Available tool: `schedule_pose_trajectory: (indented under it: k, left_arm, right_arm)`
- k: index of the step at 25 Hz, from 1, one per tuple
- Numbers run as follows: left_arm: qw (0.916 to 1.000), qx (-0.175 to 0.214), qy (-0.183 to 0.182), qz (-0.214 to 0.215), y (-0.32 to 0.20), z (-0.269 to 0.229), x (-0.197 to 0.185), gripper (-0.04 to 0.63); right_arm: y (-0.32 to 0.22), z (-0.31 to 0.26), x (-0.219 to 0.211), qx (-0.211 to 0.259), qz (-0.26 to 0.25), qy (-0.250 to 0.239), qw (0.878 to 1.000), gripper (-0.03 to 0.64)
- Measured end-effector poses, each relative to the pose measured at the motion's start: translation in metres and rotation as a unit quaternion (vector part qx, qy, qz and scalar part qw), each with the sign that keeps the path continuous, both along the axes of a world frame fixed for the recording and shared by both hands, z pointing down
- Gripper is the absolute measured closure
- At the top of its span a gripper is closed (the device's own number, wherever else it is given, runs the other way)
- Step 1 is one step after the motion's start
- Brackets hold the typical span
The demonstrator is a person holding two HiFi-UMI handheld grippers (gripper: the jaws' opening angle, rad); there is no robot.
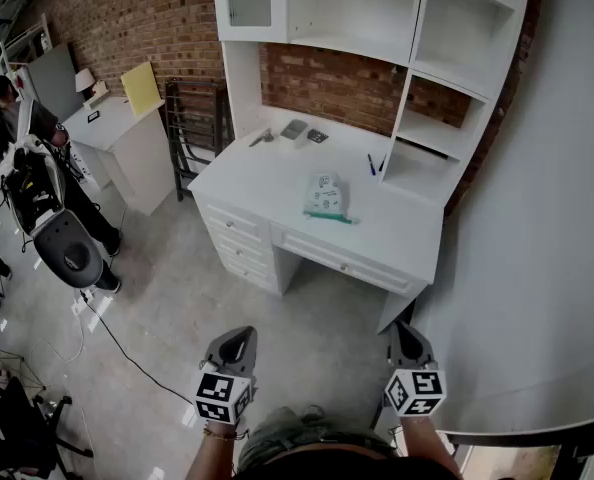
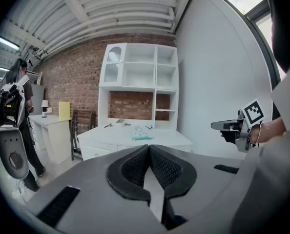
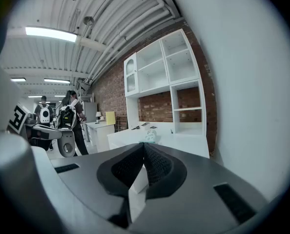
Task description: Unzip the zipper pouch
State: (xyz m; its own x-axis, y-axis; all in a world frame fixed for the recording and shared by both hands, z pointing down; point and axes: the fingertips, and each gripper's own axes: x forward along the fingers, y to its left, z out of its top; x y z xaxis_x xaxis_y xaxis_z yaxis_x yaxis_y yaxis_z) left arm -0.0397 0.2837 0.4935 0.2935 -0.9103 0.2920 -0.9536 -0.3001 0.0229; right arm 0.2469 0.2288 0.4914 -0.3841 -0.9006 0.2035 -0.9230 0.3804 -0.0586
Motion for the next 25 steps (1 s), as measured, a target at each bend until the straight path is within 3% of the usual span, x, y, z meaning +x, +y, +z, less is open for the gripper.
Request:
schedule_pose_trajectory:
  k: [16, 20, 22, 23, 25]
  left_arm:
    - [0.9997, 0.014, 0.012, 0.017, 0.012, -0.002, 0.018, 0.592]
    - [0.9991, 0.022, 0.026, 0.023, 0.017, -0.005, 0.023, 0.589]
    - [0.9985, 0.027, 0.038, 0.029, 0.017, -0.007, 0.025, 0.52]
    - [0.9983, 0.028, 0.039, 0.033, 0.017, -0.008, 0.027, 0.477]
    - [0.998, 0.032, 0.037, 0.041, 0.019, -0.009, 0.029, 0.398]
  right_arm:
    - [0.016, 0.006, -0.002, 0.01, -0.017, 0.035, 0.999, 0.615]
    - [0.017, 0.007, -0.007, 0.005, -0.029, 0.017, 0.999, 0.614]
    - [0.015, 0.006, -0.009, 0.002, -0.039, 0.012, 0.999, 0.58]
    - [0.015, 0.006, -0.011, 0.0, -0.045, 0.01, 0.999, 0.516]
    - [0.015, 0.007, -0.016, 0.0, -0.057, 0.006, 0.998, 0.468]
